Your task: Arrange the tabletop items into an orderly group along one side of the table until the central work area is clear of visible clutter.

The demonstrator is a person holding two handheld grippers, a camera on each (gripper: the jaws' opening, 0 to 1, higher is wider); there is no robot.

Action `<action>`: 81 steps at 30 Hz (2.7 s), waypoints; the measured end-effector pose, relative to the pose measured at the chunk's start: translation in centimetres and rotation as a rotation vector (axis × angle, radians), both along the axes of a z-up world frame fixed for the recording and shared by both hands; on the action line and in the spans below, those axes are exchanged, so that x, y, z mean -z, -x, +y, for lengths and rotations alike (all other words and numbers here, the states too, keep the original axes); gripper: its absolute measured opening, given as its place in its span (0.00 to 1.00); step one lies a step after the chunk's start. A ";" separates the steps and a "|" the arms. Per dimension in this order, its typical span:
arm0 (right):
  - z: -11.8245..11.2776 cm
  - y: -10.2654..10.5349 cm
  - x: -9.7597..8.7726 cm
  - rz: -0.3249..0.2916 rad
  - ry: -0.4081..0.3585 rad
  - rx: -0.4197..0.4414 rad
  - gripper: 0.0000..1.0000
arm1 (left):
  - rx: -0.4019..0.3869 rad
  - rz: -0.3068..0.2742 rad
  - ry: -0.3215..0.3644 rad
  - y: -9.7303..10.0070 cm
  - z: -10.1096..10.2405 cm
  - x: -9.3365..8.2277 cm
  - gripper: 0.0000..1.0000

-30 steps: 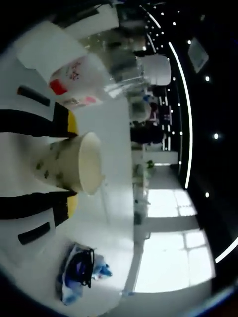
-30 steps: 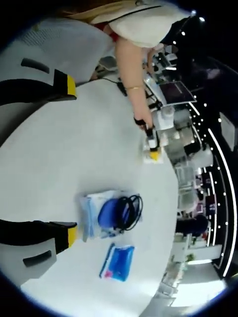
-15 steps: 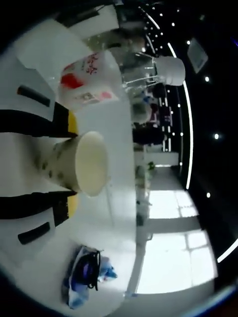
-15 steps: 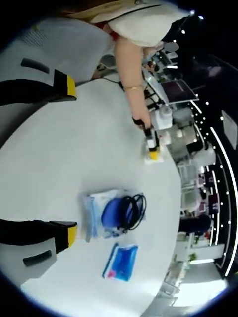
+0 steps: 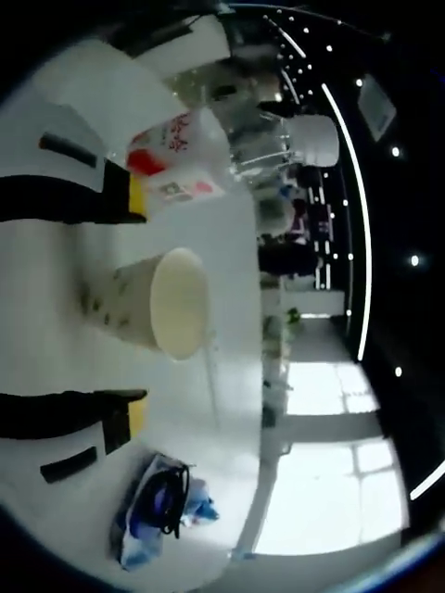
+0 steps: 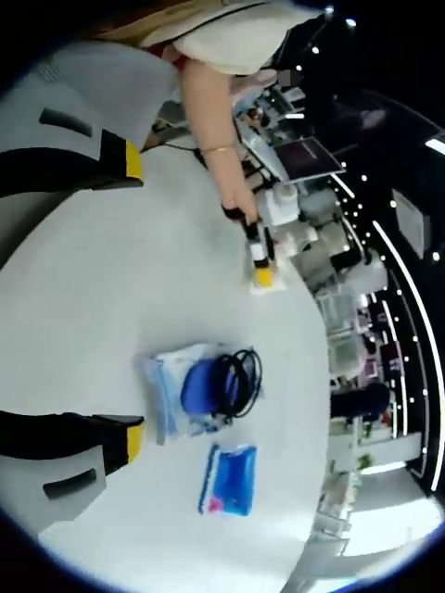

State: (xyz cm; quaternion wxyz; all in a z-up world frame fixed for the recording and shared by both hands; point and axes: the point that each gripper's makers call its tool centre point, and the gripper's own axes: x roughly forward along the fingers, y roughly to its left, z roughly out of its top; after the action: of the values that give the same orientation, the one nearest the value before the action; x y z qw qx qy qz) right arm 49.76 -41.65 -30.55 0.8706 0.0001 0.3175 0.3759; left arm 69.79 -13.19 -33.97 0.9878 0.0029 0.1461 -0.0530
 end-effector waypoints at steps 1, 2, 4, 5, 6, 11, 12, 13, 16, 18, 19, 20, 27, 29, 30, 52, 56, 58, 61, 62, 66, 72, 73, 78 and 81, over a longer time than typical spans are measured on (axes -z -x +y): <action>0.0 0.0 -0.1 -0.008 0.000 0.000 0.99 | 0.005 0.012 -0.011 0.3 -0.1 0.1 0.75; 0.0 0.0 -0.2 -0.010 -0.002 -0.001 0.99 | 0.017 0.017 -0.022 0.5 -0.3 0.1 0.76; -0.1 -0.1 -0.3 -0.010 -0.005 0.006 0.99 | 0.040 0.049 0.012 1.0 -0.9 0.5 0.83; -0.1 -0.1 -0.4 -0.010 -0.007 0.010 0.99 | 0.050 0.053 -0.001 1.1 -1.0 0.5 0.86; -0.2 -0.1 -0.4 -0.009 -0.007 0.015 0.99 | 0.067 0.063 -0.032 1.4 -1.1 0.5 0.87; -0.6 -0.4 -0.6 -0.007 -0.008 0.043 0.99 | 0.126 0.126 -0.070 3.3 -2.3 0.9 0.93; -0.7 -0.6 -0.8 -0.007 -0.014 0.052 0.99 | 0.130 0.130 -0.077 3.6 -2.4 0.9 0.93; -0.9 -0.8 -0.9 -0.003 -0.029 0.076 0.99 | 0.144 0.128 -0.086 3.8 -2.6 0.8 0.94; -1.3 -1.7 -1.5 0.028 -0.126 0.164 0.99 | 0.180 0.147 -0.081 4.8 -3.4 0.5 0.97; -1.8 -2.1 -1.6 0.027 -0.128 0.179 0.99 | 0.214 0.144 -0.137 5.5 -3.9 0.0 0.99; -2.0 -2.3 -1.8 0.020 -0.127 0.186 0.99 | 0.223 0.145 -0.131 5.8 -4.2 -0.2 0.99; -2.1 -2.4 -2.0 0.017 -0.128 0.196 0.99 | 0.234 0.147 -0.097 6.2 -4.6 -0.3 0.99; -2.2 -2.8 -1.9 0.037 -0.133 0.214 0.99 | 0.318 0.162 -0.110 7.7 -6.8 -0.6 0.99; -2.2 -2.9 -1.8 0.041 -0.129 0.213 0.99 | 0.344 0.159 -0.121 8.0 -7.6 -0.7 0.99; -2.3 -2.9 -1.8 0.041 -0.124 0.213 0.99 | 0.360 0.156 -0.132 8.1 -8.0 -0.8 0.99; -2.3 -4.7 1.3 0.091 -0.051 0.164 0.99 | 0.469 0.173 -0.089 4.0 -14.5 -1.0 0.99; -2.1 -5.3 2.1 0.101 -0.031 0.155 0.99 | 0.472 0.186 -0.092 3.1 -14.9 -0.3 0.98; -2.0 -5.6 2.6 0.108 -0.026 0.153 0.99 | 0.478 0.197 -0.099 2.7 -15.1 0.1 0.96; -2.1 -5.9 3.3 0.127 -0.019 0.159 0.99 | 0.477 0.198 -0.081 2.2 -15.3 0.3 0.93; -2.1 -6.0 3.4 0.131 -0.018 0.160 0.99 | 0.480 0.195 -0.077 2.0 -15.5 0.3 0.92; -2.2 -6.5 4.1 0.173 -0.039 0.192 0.90 | 0.476 0.238 -0.078 1.3 -15.6 1.3 0.88; -2.0 -7.6 4.9 0.216 -0.069 0.245 0.82 | 0.458 0.238 -0.071 -0.2 -15.8 1.4 0.80; -2.1 -7.6 5.0 0.226 -0.070 0.255 0.81 | 0.456 0.238 -0.073 -0.4 -15.8 1.4 0.79; -2.0 -8.0 5.7 0.267 -0.077 0.305 0.75 | 0.448 0.247 -0.047 -1.4 -16.0 2.0 0.68; -2.3 -8.3 6.1 0.281 -0.062 0.339 0.68 | 0.445 0.260 -0.053 -1.5 -16.0 2.6 0.53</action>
State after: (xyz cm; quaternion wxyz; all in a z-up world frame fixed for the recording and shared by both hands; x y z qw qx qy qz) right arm 58.03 -43.97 -36.67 0.8681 0.1326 0.4194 0.2302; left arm 71.32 -29.21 -36.57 0.9242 0.0541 0.2691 -0.2654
